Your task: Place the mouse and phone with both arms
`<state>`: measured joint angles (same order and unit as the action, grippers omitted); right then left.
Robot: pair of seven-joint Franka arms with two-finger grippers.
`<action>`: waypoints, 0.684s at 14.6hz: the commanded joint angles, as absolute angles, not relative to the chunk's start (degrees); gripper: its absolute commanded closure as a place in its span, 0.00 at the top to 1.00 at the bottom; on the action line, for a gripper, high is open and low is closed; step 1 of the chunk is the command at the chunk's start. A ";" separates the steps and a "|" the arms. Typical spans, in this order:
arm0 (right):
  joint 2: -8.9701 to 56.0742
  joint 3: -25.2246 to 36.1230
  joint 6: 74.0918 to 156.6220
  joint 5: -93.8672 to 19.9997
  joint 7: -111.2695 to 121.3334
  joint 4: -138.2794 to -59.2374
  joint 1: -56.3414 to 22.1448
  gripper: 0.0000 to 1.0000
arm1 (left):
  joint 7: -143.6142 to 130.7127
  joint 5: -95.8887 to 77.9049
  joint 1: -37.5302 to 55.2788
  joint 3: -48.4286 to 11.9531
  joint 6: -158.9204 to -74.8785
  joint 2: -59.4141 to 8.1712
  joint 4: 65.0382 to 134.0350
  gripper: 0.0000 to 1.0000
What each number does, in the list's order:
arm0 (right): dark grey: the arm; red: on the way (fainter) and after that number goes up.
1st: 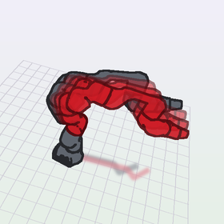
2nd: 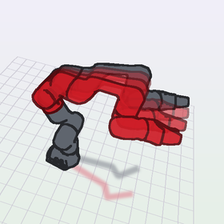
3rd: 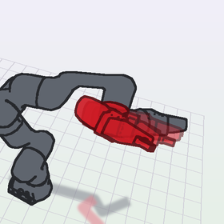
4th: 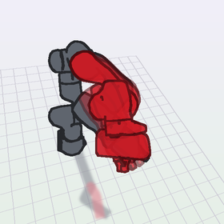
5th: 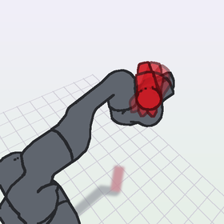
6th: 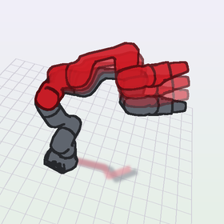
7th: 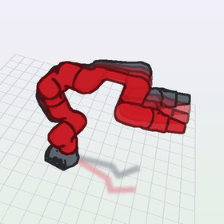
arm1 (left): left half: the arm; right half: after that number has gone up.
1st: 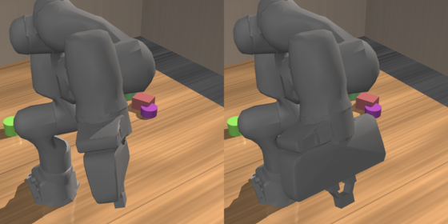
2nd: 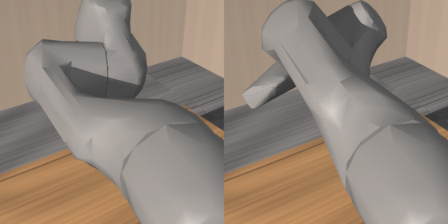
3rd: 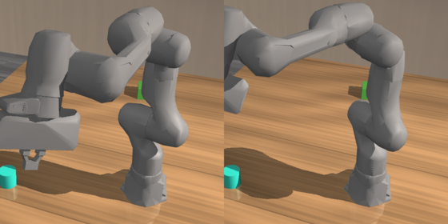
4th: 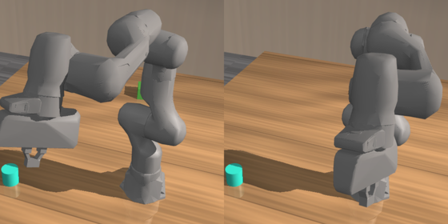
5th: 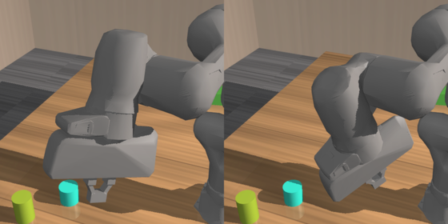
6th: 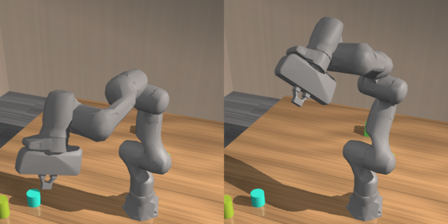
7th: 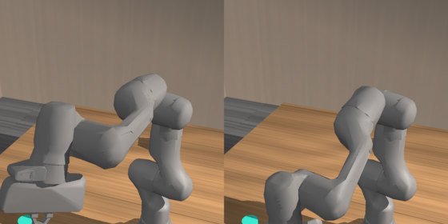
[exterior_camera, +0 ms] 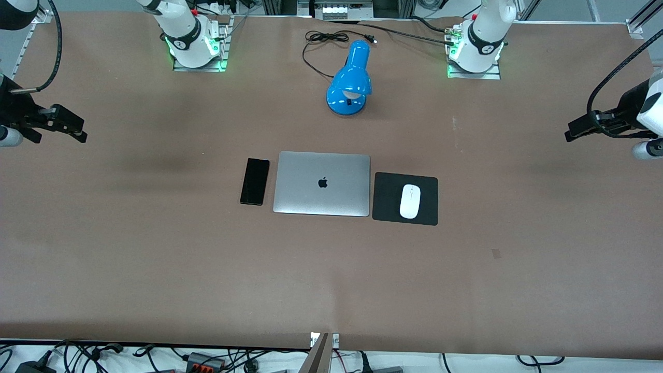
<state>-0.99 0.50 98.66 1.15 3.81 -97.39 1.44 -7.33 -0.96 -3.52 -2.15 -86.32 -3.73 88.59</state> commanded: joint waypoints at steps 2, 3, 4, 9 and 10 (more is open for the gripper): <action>-1.67 0.09 96.94 0.88 4.92 -97.12 1.85 1.00 | -6.42 -0.79 -3.87 -2.72 -85.34 -3.96 87.89 1.00; -1.67 0.09 96.94 0.88 4.75 -97.12 1.85 1.00 | -6.42 -0.79 -3.87 -2.72 -85.25 -3.96 87.89 1.00; -1.67 0.09 96.94 0.88 4.83 -97.12 1.85 1.00 | -6.42 -0.79 -3.87 -2.72 -85.08 -3.96 87.89 1.00; -1.76 0.09 96.77 0.88 4.83 -97.12 1.85 1.00 | -6.33 -0.79 -3.69 -2.72 -84.11 -3.87 87.89 1.00; -1.84 0.09 96.51 0.88 4.66 -97.12 1.85 1.00 | -6.33 -0.79 -3.69 -2.72 -84.11 -3.95 87.89 1.00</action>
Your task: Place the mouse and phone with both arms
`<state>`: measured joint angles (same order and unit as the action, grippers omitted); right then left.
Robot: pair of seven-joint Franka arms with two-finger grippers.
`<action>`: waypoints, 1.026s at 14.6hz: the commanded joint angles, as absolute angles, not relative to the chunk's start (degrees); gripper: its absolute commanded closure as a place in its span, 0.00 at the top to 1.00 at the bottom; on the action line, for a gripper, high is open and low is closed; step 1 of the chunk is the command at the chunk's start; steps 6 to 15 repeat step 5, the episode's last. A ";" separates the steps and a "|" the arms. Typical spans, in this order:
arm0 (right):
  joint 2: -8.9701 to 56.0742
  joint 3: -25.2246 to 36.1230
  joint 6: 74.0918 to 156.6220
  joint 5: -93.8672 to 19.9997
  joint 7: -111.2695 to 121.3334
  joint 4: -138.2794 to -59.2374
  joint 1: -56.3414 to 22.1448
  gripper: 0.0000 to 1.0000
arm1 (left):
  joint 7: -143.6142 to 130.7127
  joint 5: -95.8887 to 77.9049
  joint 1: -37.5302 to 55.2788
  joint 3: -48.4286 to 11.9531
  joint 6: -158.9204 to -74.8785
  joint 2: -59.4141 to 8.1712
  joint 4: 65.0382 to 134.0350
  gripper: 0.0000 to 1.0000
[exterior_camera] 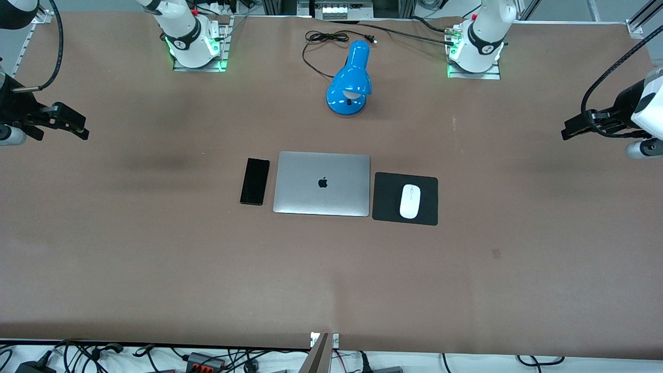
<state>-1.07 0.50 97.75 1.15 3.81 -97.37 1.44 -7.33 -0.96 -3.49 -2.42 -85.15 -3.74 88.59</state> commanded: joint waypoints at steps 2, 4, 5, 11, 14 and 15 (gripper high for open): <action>-2.02 0.09 96.50 0.88 4.40 -97.12 1.85 1.00 | -6.24 -0.79 -3.78 -2.72 -84.11 -3.96 87.89 1.00; -2.02 0.09 96.50 0.88 4.31 -97.12 1.85 1.00 | -6.24 -0.88 -3.69 -2.72 -84.02 -3.96 87.89 1.00; -2.11 0.09 96.50 0.88 4.31 -97.12 1.76 1.00 | -6.24 -0.88 -3.69 -2.72 -84.02 -3.96 87.89 1.00; -2.11 0.09 96.50 0.88 4.31 -97.12 1.76 1.00 | -6.24 -0.88 -3.69 -2.72 -84.02 -3.96 87.89 1.00; -2.11 0.09 96.50 0.88 4.31 -97.12 1.76 1.00 | -6.24 -0.88 -3.69 -2.72 -84.02 -3.96 87.89 1.00; -2.11 0.09 96.50 0.88 4.31 -97.12 1.76 1.00 | -6.24 -0.88 -3.69 -2.72 -84.02 -3.96 87.89 1.00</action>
